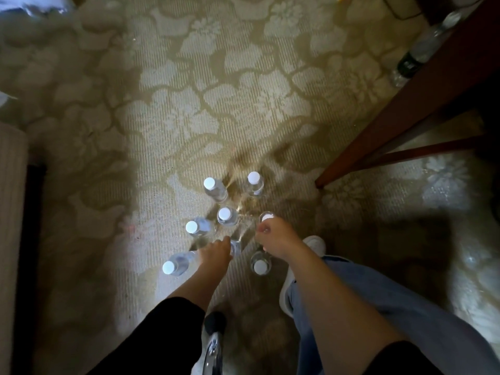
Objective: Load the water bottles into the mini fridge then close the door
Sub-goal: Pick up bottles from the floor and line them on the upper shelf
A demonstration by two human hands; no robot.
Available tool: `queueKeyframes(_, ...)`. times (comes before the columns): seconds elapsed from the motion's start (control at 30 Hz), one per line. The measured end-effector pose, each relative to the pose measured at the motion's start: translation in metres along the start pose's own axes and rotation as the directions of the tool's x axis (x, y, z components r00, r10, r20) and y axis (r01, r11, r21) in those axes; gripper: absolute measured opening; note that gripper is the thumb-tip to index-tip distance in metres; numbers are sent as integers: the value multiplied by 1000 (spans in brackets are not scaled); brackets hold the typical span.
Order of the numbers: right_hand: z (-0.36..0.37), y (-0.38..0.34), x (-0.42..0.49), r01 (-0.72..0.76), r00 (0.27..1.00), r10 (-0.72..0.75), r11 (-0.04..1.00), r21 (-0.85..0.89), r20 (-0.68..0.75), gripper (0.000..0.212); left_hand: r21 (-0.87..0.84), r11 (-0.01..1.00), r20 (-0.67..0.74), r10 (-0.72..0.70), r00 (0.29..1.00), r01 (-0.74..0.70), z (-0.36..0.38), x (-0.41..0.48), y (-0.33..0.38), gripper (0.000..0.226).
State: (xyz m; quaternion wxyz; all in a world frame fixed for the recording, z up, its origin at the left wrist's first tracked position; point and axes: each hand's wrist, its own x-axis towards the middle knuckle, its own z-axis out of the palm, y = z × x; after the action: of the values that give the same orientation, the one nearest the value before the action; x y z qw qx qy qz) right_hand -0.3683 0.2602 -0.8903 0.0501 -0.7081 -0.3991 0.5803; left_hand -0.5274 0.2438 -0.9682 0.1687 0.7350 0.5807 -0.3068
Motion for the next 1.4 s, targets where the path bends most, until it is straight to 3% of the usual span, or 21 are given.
queueKeyframes(0.23,-8,0,-11,30,999,-29,999,24,-28,23,-43,997,-91,54,994,-58,-14,-21,-12,47)
queueKeyframes(0.37,-13,0,-36,55,996,-53,998,33,-73,22,-20,970,-221,233,947,-243,-58,-49,-31,42)
queueKeyframes(0.47,-21,-2,-63,106,989,-107,994,-10,-101,19,62,932,-370,354,859,-357,-93,-72,-45,41)
queueKeyframes(0.57,-32,-17,-97,209,964,-184,971,118,-191,16,168,884,-524,456,720,-437,-134,-93,-54,38)
queueKeyframes(0.73,-59,-55,-158,448,856,-376,882,147,-355,18,342,792,-643,590,489,-505,-220,-135,-53,42)
queueKeyframes(0.9,-94,-82,-231,518,802,-508,854,-58,-313,59,402,737,-718,622,312,-544,-304,-199,-34,55)
queueKeyframes(1.0,-115,-93,-278,610,706,-601,785,-111,-375,67,426,677,-740,642,199,-600,-350,-240,-18,61)
queueKeyframes(1.13,-130,-102,-342,723,469,-679,663,-196,-565,53,378,640,-758,629,174,-669,-406,-298,6,40)
queueKeyframes(1.17,-131,-102,-357,745,418,-671,639,-191,-613,51,387,618,-766,629,135,-684,-418,-315,12,38)
queueKeyframes(1.27,-136,-99,-400,805,311,-647,569,-169,-696,56,418,543,-781,625,17,-728,-443,-360,33,37)
queueKeyframes(1.4,-146,-83,-459,823,215,-626,530,-206,-750,44,384,436,-790,612,-45,-814,-462,-412,66,31)
